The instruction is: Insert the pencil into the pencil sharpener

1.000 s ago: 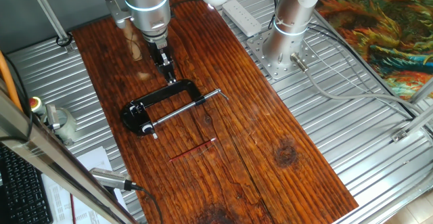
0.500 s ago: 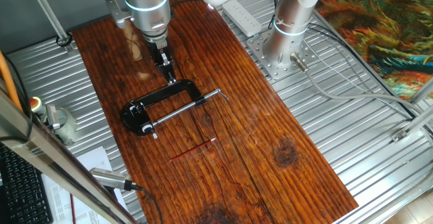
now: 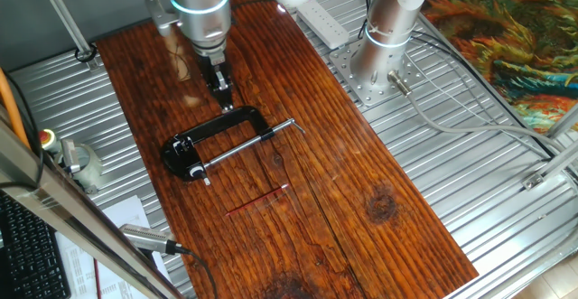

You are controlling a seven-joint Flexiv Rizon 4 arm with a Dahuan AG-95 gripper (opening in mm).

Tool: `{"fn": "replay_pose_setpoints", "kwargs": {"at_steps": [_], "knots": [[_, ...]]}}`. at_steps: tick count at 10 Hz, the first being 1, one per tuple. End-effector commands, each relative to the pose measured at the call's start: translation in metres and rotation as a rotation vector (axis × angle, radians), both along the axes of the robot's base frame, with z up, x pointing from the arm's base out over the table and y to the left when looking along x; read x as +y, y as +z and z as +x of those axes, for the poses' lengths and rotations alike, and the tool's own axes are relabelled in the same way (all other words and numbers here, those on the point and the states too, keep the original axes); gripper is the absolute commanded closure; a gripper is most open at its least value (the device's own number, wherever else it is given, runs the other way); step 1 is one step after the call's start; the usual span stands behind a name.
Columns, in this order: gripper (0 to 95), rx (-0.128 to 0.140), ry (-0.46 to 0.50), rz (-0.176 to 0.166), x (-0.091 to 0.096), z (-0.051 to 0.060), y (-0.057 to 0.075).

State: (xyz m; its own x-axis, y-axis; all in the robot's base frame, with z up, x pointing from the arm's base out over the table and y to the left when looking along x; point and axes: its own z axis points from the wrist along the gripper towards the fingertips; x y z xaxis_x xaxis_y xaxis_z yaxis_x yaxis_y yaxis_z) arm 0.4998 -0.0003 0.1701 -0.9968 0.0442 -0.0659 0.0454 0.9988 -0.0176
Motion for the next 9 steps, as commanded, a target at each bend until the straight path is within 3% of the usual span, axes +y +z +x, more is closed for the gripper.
{"fn": "replay_pose_setpoints", "kwargs": {"at_steps": [1,6,9], "knots": [[95.0,-0.014,-0.014,-0.006,0.0,0.0,0.0],[95.0,0.013,-0.009,-0.012,0.003,0.0,0.0],[95.0,0.013,-0.012,-0.005,0.017,0.001,-0.003]]}}
